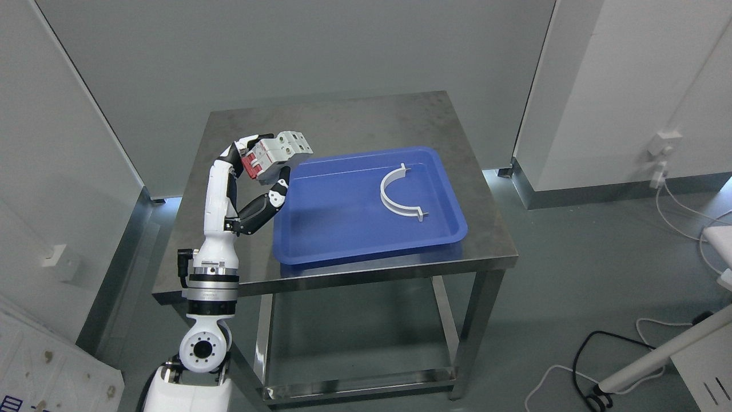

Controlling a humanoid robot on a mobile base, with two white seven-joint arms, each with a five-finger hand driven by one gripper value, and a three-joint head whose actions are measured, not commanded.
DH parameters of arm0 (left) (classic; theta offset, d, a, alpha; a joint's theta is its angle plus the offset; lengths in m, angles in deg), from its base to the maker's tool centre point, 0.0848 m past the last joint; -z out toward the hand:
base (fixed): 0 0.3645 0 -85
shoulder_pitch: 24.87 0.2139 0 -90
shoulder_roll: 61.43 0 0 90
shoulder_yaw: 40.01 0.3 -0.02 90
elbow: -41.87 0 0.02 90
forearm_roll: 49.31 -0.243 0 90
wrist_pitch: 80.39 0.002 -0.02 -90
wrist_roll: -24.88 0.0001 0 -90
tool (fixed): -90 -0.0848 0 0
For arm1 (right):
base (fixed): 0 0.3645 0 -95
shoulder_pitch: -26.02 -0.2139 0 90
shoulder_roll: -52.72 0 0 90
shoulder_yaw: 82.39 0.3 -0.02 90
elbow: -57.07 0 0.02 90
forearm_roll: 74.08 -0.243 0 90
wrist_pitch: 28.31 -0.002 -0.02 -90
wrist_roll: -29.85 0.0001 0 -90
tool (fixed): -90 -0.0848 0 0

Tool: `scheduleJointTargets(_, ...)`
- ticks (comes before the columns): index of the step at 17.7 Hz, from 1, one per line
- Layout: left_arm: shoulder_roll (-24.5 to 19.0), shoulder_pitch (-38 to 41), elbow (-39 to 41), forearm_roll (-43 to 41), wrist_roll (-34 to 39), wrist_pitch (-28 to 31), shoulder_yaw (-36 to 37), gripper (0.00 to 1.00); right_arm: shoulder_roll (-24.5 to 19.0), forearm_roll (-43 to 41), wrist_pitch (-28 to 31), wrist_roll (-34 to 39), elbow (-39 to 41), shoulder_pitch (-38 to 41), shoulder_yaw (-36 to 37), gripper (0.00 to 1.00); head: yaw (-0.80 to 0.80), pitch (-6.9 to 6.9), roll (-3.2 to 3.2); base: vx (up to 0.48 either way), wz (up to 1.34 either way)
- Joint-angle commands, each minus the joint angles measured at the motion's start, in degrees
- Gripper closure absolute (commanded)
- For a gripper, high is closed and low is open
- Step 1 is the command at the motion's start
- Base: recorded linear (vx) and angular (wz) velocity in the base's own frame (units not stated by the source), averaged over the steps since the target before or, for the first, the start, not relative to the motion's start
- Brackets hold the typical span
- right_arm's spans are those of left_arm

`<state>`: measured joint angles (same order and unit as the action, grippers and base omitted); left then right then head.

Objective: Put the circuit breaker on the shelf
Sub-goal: 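Lift the circuit breaker out of the tray with the left hand, then hold the breaker in the left hand while turning toward the bin shelf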

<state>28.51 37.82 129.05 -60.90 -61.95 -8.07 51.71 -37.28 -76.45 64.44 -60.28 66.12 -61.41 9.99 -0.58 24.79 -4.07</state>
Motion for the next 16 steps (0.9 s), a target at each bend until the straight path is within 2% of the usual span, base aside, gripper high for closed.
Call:
scheduleJointTargets(1, -0.9, 2.6, 8.9, 2.1, -1.2, 5.2, -4.7, 0.92, 1.0, 0.0, 0.0, 0.0, 0.0, 0.0, 0.0, 0.00, 0.00, 0.00, 0.00, -0.180, -0.09)
scheduleJointTargets(6, -0.9, 2.1, 10.6, 2.8, -1.3, 11.5, -6.4, 0.92, 1.0, 0.0, 0.0, 0.0, 0.0, 0.0, 0.0, 0.00, 0.00, 0.00, 0.00, -0.215, 0.01)
scheduleJointTargets(10, -0.9, 2.4, 10.6, 2.9, -1.3, 11.8, -6.8, 0.92, 1.0, 0.0, 0.0, 0.0, 0.0, 0.0, 0.0, 0.00, 0.00, 0.00, 0.00, -0.282, 0.15)
scheduleJointTargets(13, -0.9, 2.5, 10.6, 2.9, -5.5, 11.8, -6.6, 0.92, 1.0, 0.0, 0.0, 0.0, 0.0, 0.0, 0.0, 0.00, 0.00, 0.00, 0.00, -0.251, 0.06)
scheduleJointTargets(16, -0.9, 2.7, 10.6, 3.8, -6.1, 11.8, -6.5, 0.92, 1.0, 0.0, 0.0, 0.0, 0.0, 0.0, 0.0, 0.00, 0.00, 0.00, 0.00, -0.235, 0.08)
